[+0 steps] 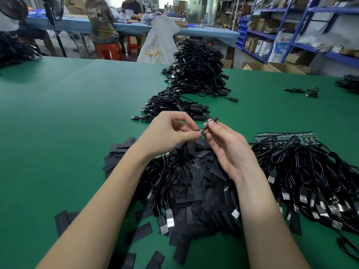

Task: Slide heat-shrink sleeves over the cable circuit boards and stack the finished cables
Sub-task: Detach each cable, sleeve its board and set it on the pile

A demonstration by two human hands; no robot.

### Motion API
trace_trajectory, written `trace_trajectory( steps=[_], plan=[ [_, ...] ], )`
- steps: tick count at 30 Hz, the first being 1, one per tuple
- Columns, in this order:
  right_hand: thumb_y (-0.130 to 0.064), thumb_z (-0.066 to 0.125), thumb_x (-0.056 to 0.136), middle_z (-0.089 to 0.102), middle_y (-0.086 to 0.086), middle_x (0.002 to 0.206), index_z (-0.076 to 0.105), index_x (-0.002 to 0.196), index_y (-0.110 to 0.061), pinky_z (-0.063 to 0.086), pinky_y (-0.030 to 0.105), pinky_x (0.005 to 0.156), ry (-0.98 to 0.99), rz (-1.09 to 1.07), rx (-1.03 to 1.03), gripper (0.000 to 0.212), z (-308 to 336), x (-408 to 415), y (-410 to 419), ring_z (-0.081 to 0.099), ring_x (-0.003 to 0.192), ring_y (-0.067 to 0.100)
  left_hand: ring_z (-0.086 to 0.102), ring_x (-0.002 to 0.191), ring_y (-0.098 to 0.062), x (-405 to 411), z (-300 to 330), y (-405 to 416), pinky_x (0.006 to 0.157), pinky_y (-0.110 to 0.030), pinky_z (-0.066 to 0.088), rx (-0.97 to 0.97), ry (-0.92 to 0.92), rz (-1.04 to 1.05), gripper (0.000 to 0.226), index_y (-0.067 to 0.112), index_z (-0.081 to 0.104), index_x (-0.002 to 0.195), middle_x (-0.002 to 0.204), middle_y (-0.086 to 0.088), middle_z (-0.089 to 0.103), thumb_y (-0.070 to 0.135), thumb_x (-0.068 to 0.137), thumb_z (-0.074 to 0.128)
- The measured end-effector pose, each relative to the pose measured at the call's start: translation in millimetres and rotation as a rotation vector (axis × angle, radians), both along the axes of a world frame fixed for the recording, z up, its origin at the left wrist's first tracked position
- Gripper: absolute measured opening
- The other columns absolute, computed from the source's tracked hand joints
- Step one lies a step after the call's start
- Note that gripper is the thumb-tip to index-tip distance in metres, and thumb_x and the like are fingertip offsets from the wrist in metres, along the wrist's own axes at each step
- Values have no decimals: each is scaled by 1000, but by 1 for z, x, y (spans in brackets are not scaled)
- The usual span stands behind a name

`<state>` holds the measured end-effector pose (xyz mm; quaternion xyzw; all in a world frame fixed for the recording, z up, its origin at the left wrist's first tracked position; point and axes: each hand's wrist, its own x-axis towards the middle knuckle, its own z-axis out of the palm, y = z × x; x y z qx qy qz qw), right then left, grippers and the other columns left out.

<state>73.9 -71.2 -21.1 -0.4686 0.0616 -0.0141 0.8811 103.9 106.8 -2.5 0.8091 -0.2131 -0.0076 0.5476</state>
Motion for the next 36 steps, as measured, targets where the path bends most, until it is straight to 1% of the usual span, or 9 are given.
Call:
trace_trajectory(
  steps=[3, 5, 9, 14, 17, 19, 23, 32, 36],
  plan=[
    [-4, 70, 91, 77, 5, 87, 71, 108, 1, 56, 16, 71, -9, 22, -20, 17, 0, 0, 2, 73, 77, 9, 74, 74, -17, 2, -2, 0, 80, -33, 58, -17, 1, 10, 12, 19, 75, 85, 76, -1, 77, 22, 80, 86],
    [-5, 70, 91, 77, 5, 88, 71, 106, -1, 56, 16, 71, -17, 30, -28, 16, -1, 0, 2, 73, 77, 9, 71, 71, -12, 3, -3, 0, 76, -29, 57, -31, 5, 8, 13, 18, 76, 84, 76, -1, 76, 21, 79, 87],
    [-4, 70, 91, 77, 7, 90, 73, 103, -2, 56, 16, 71, -29, 30, -52, 12, 0, 0, 1, 73, 78, 10, 72, 71, -11, 3, -4, -1, 73, -24, 56, -40, 4, 19, 13, 20, 76, 84, 76, -1, 77, 20, 78, 88],
    [-3, 70, 91, 77, 7, 89, 71, 107, 0, 56, 17, 70, -42, 0, -23, 16, -1, 1, 2, 73, 78, 11, 73, 72, -10, 4, -5, -3, 72, -23, 55, -69, 17, 47, 13, 23, 76, 82, 76, 1, 77, 21, 77, 88],
    [-4, 69, 92, 77, 6, 89, 72, 104, -2, 56, 17, 71, -55, 13, -8, 13, -2, 1, 2, 73, 79, 11, 73, 72, -11, 3, -5, -3, 76, -29, 57, -79, 33, 52, 13, 22, 77, 82, 76, 0, 77, 20, 76, 89],
    [-5, 69, 92, 77, 6, 91, 72, 104, -3, 56, 17, 71, -66, 20, -10, 12, -2, 0, 2, 73, 81, 11, 72, 71, -11, 3, -4, -3, 75, -30, 58, -94, 45, 50, 13, 22, 77, 82, 75, -2, 77, 19, 76, 89],
    [-5, 67, 93, 78, 6, 94, 71, 107, -5, 56, 18, 73, -94, 40, -25, 14, -2, 0, 3, 73, 86, 12, 70, 68, -7, 2, -3, -2, 67, -17, 52, -131, 91, 47, 15, 20, 77, 82, 75, -2, 77, 18, 75, 90],
    [-3, 65, 94, 77, 6, 97, 71, 107, -4, 56, 19, 75, -132, 33, -35, 14, -1, -1, 4, 73, 88, 13, 60, 56, -3, -1, 3, -2, 56, -13, 47, -207, 193, 61, 17, 16, 78, 82, 69, 0, 74, 13, 71, 90],
    [-3, 66, 94, 76, 7, 99, 70, 109, -3, 56, 19, 76, -139, 31, -32, 15, -1, -1, 4, 72, 90, 13, 58, 55, -3, -1, 3, -2, 56, -13, 47, -210, 203, 58, 17, 15, 78, 83, 66, 1, 73, 13, 71, 90]
  ],
)
